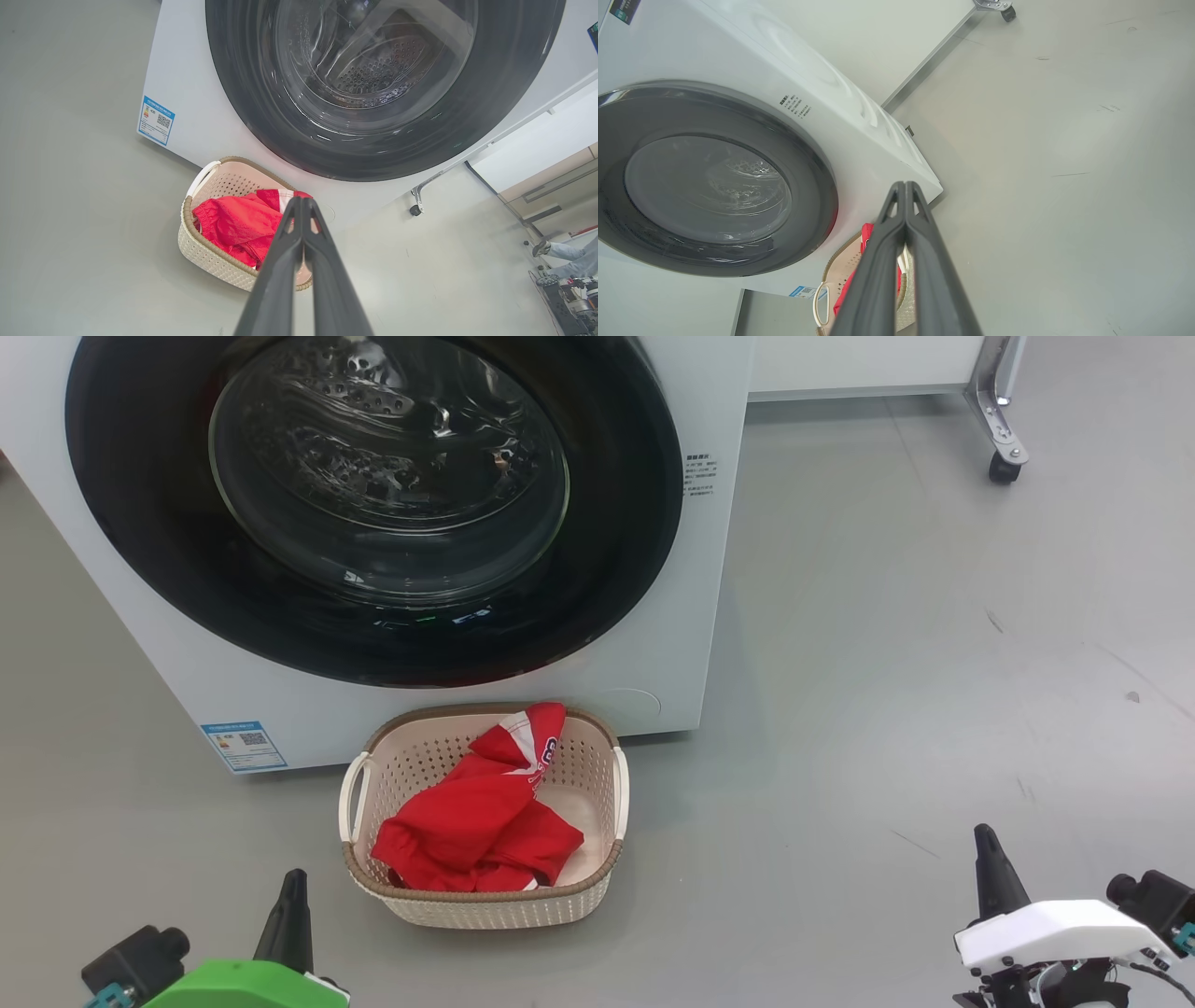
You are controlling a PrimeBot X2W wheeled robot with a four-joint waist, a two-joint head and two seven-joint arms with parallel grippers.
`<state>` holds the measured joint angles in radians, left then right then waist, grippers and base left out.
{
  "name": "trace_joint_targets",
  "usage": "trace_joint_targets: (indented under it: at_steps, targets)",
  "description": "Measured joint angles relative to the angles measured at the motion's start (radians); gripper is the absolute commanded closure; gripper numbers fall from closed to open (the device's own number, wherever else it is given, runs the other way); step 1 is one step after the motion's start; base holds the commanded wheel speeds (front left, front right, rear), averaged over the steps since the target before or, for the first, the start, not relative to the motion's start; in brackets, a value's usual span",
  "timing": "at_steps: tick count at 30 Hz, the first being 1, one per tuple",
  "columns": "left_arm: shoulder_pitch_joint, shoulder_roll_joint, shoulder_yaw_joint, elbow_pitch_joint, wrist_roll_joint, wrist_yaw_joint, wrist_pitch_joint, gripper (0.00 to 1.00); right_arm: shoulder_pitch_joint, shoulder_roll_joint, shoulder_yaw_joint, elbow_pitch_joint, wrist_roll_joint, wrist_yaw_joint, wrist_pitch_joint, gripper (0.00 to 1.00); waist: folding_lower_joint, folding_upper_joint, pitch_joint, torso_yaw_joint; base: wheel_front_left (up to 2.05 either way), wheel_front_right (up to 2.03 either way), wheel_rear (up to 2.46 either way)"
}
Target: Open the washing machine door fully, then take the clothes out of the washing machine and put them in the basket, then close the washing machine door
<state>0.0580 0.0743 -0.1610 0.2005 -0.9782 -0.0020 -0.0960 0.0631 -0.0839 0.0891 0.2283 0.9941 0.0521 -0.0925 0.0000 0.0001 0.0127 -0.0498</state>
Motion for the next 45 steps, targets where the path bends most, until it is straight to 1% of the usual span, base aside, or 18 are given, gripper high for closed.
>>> trace_joint_targets:
  at_steps: [4, 9, 12, 17, 19, 28, 36, 45]
  targets:
    - [-0.005, 0.001, 0.01, 0.004, -0.054, -0.005, 0.015, 1.0, -0.011, 0.0, -0.013, 0.004, 0.05, 0.008, 0.01, 1.0, 0.0, 0.0, -0.001, 0.004, 0.0, 0.0, 0.0]
    - [-0.014, 0.002, 0.028, 0.011, -0.12, -0.014, 0.026, 1.0, -0.022, 0.001, -0.029, 0.007, 0.112, 0.009, 0.028, 1.0, 0.0, 0.0, -0.002, 0.009, 0.0, 0.0, 0.0]
    - [-0.022, 0.002, 0.035, 0.013, -0.152, -0.027, 0.034, 1.0, -0.027, 0.002, -0.039, 0.009, 0.148, 0.017, 0.036, 1.0, 0.0, 0.0, -0.002, 0.011, 0.0, 0.0, 0.0]
    - [-0.029, 0.003, 0.051, 0.018, -0.221, -0.039, 0.046, 1.0, -0.04, 0.003, -0.054, 0.012, 0.211, 0.019, 0.052, 1.0, 0.0001, 0.0, -0.003, 0.016, 0.0, 0.0, 0.0]
    - [-0.032, 0.003, 0.058, 0.02, -0.25, -0.039, 0.053, 1.0, -0.041, 0.004, -0.06, 0.015, 0.237, 0.026, 0.056, 1.0, 0.0001, 0.0, -0.003, 0.018, 0.0, 0.0, 0.0]
    - [-0.05, 0.005, 0.085, 0.029, -0.37, -0.061, 0.077, 1.0, -0.06, 0.005, -0.089, 0.022, 0.348, 0.035, 0.085, 1.0, 0.0001, 0.0, -0.005, 0.027, 0.0, 0.0, 0.0]
    - [-0.065, 0.006, 0.104, 0.038, -0.454, -0.075, 0.096, 1.0, -0.079, 0.006, -0.112, 0.027, 0.435, 0.044, 0.106, 1.0, 0.0001, 0.0, -0.006, 0.034, 0.0, 0.0, 0.0]
    - [-0.084, 0.006, 0.132, 0.049, -0.573, -0.095, 0.12, 1.0, -0.097, 0.007, -0.141, 0.036, 0.547, 0.053, 0.132, 1.0, 0.0001, 0.0, -0.008, 0.042, 0.0, 0.0, 0.0]
